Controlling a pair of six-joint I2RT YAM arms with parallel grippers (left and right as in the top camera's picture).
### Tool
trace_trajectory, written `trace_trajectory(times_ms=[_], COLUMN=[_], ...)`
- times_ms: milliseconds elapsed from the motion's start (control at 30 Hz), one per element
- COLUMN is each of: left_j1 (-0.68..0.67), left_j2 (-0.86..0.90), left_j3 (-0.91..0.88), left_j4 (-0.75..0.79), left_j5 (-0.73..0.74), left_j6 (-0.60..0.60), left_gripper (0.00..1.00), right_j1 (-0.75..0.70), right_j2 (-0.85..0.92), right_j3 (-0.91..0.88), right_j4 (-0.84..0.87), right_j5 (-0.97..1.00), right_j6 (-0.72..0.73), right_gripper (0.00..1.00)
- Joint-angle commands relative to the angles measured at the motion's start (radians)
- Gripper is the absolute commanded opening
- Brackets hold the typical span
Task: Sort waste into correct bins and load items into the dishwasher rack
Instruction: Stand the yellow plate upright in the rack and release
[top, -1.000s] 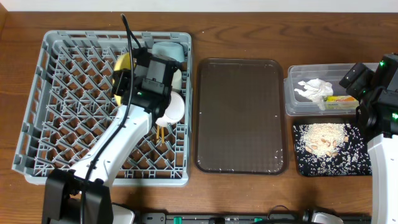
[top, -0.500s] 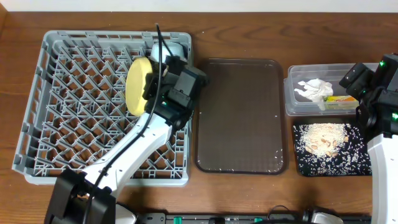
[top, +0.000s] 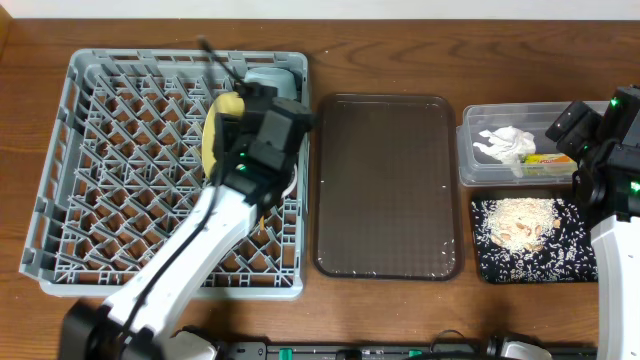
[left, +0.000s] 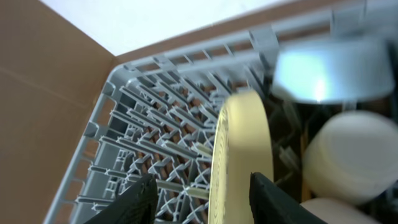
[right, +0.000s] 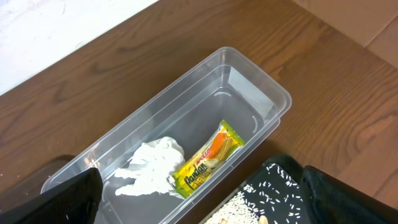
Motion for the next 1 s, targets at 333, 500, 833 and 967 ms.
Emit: trace_trajectory(times_ms=[333, 500, 833, 967], left_j1=[0.390, 0.537, 0.567, 0.567], left_j2=[-0.284, -0.288, -0.287, -0.287], left_j3=[-0.002, -0.003, -0.003, -0.003], left_j4=[-0.102, -0.143, -0.187, -0.186], left_j5=[0.761, 0.903, 0.902, 0.902], left_j6=[-0.341, -0.347, -0.347, -0.347], left_gripper=[0.63, 0.77, 0.86, 0.87], right_j1=[-0.005, -0.005, -0.005, -0.005], right_j2=[-0.006, -0.006, -0.006, -0.006], right_j3=[0.007, 0.007, 0.007, 0.007], right_j4=[-0.001, -0.001, -0.001, -0.001], right_j5=[0.003, 0.003, 0.003, 0.003], right_j6=[-0.004, -0.004, -0.004, -0.004], right_gripper=[0.99, 0.99, 0.99, 0.99])
